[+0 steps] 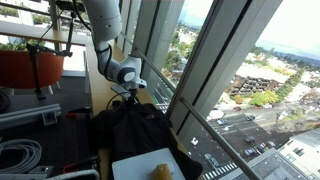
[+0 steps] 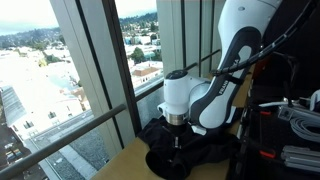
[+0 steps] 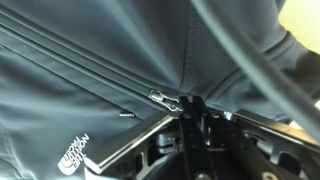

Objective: Close the zipper of the black vest

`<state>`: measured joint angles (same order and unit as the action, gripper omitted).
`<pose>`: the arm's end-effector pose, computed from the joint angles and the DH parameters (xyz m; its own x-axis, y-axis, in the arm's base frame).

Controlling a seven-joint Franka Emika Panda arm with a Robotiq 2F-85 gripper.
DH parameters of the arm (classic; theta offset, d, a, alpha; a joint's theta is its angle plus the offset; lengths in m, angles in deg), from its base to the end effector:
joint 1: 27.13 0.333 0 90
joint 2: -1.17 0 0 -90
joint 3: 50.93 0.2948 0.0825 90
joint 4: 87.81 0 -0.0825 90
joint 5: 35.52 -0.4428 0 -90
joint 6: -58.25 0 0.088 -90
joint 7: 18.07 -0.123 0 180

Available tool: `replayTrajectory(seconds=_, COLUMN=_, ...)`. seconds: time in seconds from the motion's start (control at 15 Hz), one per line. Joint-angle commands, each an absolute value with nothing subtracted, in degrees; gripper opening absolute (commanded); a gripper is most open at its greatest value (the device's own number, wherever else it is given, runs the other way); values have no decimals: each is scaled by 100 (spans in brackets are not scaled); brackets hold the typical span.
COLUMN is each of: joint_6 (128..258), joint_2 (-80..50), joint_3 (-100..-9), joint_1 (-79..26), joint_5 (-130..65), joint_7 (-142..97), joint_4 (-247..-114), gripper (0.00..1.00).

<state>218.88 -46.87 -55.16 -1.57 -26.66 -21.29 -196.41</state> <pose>0.5787 0.2284 -0.0208 0.8803 0.4699 0.0648 0.4615 -0.8801 0.1119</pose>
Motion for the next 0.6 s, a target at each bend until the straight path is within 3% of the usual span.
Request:
replayTrajectory(seconds=0.0, joint_6=21712, joint_2=-4683, joint_3=-5400, joint_1=-48, joint_5=-2524, joint_7=-2362, joint_4=-19410, gripper=2)
replayTrajectory(seconds=0.53, joint_6=21699, joint_2=-4718, joint_3=-5240, joint_1=193, joint_5=-2529, joint_7=-2485, joint_4=-19229, gripper=2)
